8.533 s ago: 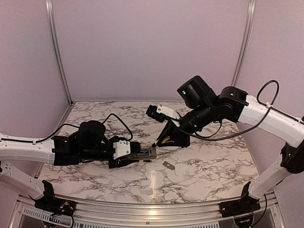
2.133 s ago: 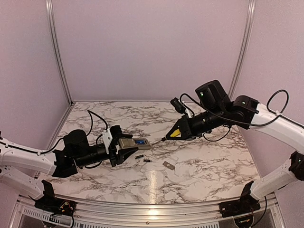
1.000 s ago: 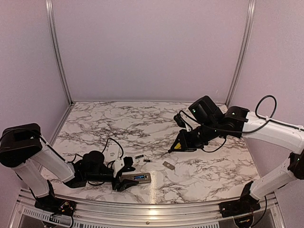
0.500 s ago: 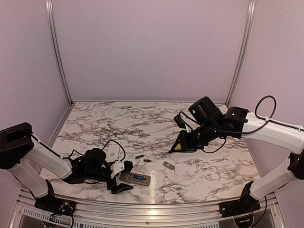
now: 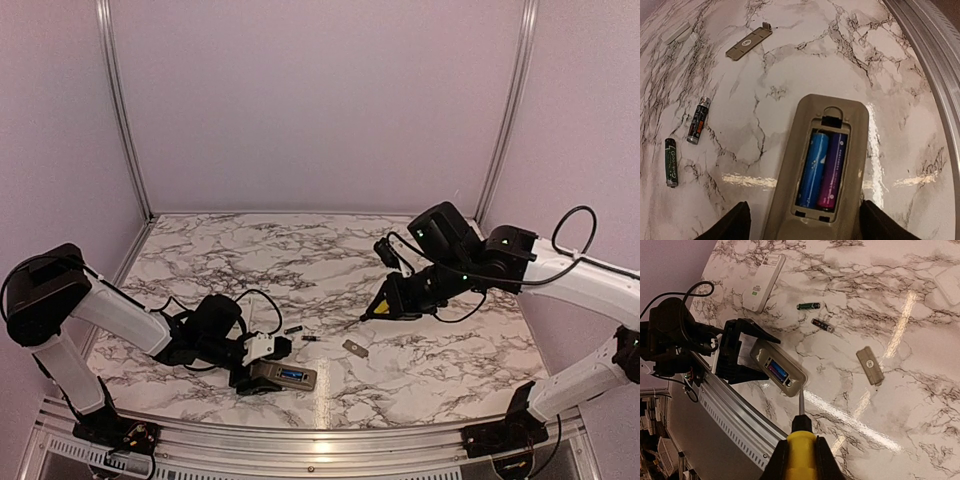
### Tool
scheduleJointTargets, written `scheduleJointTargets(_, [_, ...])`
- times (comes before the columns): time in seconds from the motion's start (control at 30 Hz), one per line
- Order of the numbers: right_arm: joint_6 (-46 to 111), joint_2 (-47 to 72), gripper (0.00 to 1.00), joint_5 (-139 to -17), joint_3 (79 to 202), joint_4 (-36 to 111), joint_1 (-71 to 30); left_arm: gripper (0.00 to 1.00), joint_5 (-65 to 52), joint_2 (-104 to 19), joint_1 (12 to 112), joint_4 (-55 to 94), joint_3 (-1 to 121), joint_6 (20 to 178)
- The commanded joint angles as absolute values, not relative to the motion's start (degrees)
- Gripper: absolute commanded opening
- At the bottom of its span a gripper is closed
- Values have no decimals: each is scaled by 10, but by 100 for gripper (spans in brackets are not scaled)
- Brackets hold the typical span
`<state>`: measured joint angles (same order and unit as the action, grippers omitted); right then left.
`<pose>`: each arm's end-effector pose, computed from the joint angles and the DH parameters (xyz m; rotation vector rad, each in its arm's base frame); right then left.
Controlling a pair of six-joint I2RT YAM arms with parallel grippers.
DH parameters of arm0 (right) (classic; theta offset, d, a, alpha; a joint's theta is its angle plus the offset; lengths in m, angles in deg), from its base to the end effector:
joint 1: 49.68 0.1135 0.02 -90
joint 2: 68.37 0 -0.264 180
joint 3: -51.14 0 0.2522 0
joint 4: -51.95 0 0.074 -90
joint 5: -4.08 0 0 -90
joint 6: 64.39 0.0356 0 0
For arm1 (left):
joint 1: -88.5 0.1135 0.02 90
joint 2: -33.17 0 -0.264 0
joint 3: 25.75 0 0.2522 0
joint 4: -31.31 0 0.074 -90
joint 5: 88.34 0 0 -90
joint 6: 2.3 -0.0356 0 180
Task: Unload the batteries from the remote control
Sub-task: Move the remote control without batteries to the center of the board.
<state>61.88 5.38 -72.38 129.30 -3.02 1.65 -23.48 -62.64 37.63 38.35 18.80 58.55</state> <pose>0.1601 0.2133 0.3025 -0.4614 2.6255 0.8889 0.1654 -0.2273 0.1053 1.6775 1.6549 -0.7004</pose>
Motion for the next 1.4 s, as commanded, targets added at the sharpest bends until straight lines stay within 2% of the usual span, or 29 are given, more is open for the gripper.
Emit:
scheduleJointTargets(0.0, [630,37,0,-736,1287,-38,22,73,-262,-638,378,314,186,559])
scheduleJointTargets(0.13, [631,37,0,-734,1285,-34,22,61,-255,-629,374,308,186,588])
scheduleJointTargets(0.27, [631,38,0,-734,1285,-31,22,58,-221,-612,356,305,187,635])
scheduleJointTargets(0.43, [632,41,0,-732,1284,-24,22,73,-173,-610,326,323,184,688])
scheduleJointTargets(0.57, [631,49,0,-728,1289,-23,22,75,-161,-630,316,335,180,700])
scheduleJointTargets(0.6, [630,50,0,-727,1291,-24,22,73,-158,-634,314,336,178,701])
scheduleJointTargets(0.77, [632,53,0,-728,1297,-28,22,44,-150,-635,310,343,171,711])
scheduleJointTargets(0.93, [640,56,0,-728,1302,-24,22,31,-123,-620,294,362,164,733])
scheduleJointTargets(1.07, [653,68,0,-732,1308,-20,27,10,-52,-626,275,383,185,786])
scheduleJointTargets(1.37, [702,128,0,-794,1355,-37,32,7,55,-702,254,394,285,911])
